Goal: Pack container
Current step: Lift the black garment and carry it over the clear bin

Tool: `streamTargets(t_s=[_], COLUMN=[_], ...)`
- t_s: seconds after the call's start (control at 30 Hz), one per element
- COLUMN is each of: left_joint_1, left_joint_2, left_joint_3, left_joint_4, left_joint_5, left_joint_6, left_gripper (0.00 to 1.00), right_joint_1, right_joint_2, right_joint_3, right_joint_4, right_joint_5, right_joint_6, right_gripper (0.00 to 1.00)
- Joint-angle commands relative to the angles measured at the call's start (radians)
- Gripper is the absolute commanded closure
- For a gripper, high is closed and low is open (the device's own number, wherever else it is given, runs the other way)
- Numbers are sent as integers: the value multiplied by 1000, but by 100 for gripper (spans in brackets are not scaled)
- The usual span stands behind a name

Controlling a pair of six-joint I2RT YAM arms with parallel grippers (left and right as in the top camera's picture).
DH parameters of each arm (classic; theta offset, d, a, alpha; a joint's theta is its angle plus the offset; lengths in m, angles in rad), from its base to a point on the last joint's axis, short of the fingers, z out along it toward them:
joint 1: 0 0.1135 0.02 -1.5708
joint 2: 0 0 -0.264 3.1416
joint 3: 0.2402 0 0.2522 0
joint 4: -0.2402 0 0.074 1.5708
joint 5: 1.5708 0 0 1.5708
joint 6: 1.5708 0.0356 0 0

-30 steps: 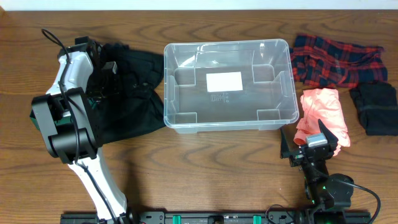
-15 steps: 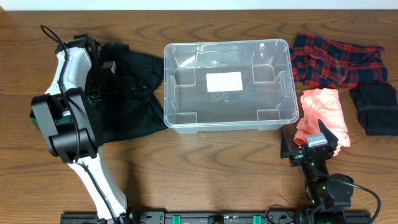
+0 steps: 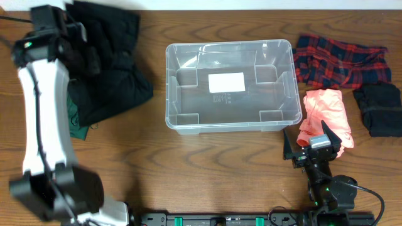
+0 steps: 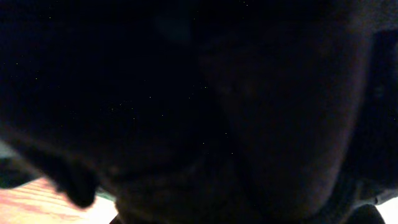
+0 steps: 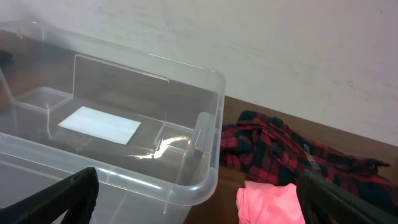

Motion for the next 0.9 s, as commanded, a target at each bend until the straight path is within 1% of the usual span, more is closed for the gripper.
streamTargets(t_s=[0.0,0.07,0.13,0.3,0.37,0.63,0.8,0.87], left_joint_1=[-8,-20,-41,-131,-184,-426,-505,-520], left_joint_2=[-120,-172,-211,-241,-233,-138,-52,-21], left_joint_3=[39,39,39,39,39,38,38,38], left_joint_4=[32,56,75,84,84,98,129,129], left_joint_5=[100,193,251,294,302,311,311,311], left_joint_6=[-108,-158,-218,-359,-394,-408,-403,-380], left_gripper=[94,94,94,94,94,94,94,94], right_joint_1=[-7,-7,-7,-7,-7,-7,-7,-7], right_joint_2=[-5,-5,-5,-5,-5,-5,-5,-5], right_joint_3=[-2,-2,-2,-2,-2,-2,-2,-2], right_joint_4=[-3,-3,-3,-3,-3,-3,-3,-3], right_joint_5=[-7,-7,-7,-7,-7,-7,-7,-7], right_joint_6=[-13,-13,-13,-13,-13,-13,-13,-13], right_gripper=[1,1,1,1,1,1,1,1])
